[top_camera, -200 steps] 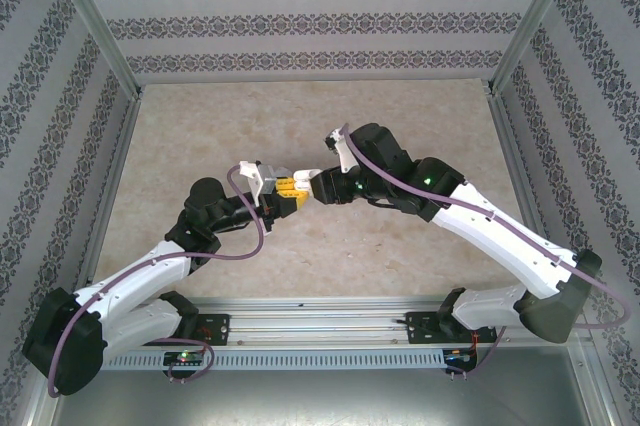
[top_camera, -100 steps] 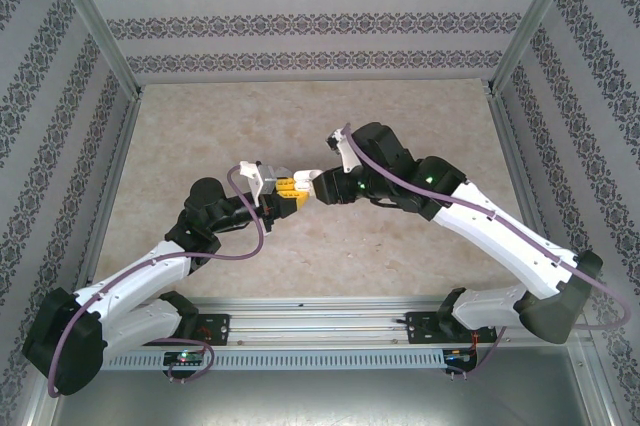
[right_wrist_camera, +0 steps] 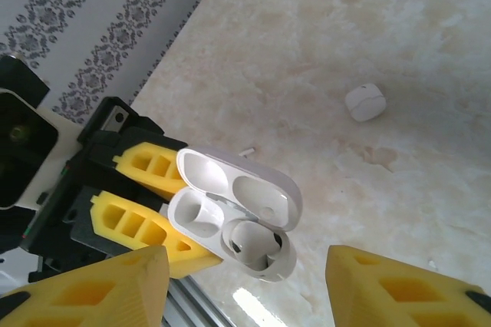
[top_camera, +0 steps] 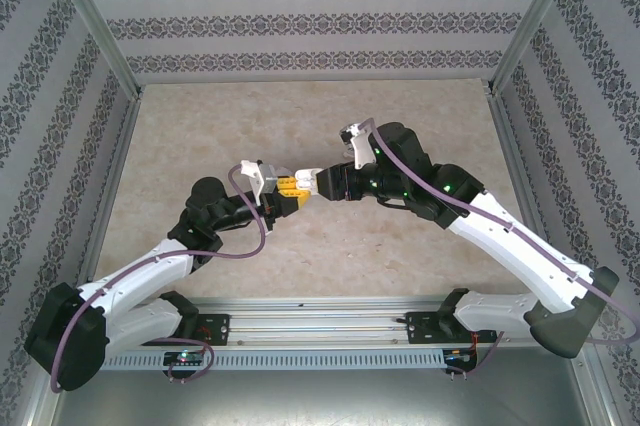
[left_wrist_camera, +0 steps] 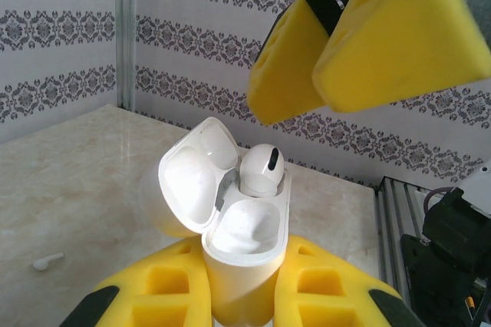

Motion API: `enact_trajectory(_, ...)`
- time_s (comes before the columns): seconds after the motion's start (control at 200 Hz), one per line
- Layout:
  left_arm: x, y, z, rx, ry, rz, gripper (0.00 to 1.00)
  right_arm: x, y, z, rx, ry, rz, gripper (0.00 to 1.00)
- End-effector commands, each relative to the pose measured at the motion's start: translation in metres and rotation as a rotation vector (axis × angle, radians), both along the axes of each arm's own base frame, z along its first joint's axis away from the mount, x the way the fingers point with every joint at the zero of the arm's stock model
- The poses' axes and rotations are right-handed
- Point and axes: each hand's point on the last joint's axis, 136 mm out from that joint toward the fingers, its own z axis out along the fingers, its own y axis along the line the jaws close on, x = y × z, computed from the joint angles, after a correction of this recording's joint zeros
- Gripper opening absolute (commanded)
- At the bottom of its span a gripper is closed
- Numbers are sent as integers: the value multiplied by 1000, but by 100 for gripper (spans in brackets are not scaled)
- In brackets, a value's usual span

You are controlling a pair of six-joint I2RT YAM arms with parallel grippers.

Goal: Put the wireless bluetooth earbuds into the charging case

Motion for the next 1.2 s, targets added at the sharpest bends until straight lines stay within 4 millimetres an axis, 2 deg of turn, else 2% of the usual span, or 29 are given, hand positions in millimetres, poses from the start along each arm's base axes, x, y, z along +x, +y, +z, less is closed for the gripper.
enact_trajectory(0.0, -1, -1, 18, -35, -54, 8, 0, 6, -6, -8, 34, 40, -70, 56)
enact_trajectory(0.105, 0, 3, 13, -5, -46, 38, 0, 10, -14, -25, 42, 91, -142, 54)
enact_trajectory(0.19, -4, 4, 11, -7, -45, 27, 0, 8, -11, -29, 91, 125, -141, 54)
enact_trajectory(0.48, -7, 3, 15, -52, -40, 9, 0, 5, 12, -19, 295, 181, -100, 62)
enact_trajectory(0.924, -7, 2, 16, -59, -5, 1, 0, 9, 9, -20, 366, 197, -160, 67)
enact_trajectory(1.024, -2, 6, 14, -48, 20, 37, 0, 10, 11, -21, 361, 203, -154, 67)
enact_trajectory(1.194, 17, 27, -9, 19, 140, 164, 0, 16, 4, -27, 306, 195, -201, 65)
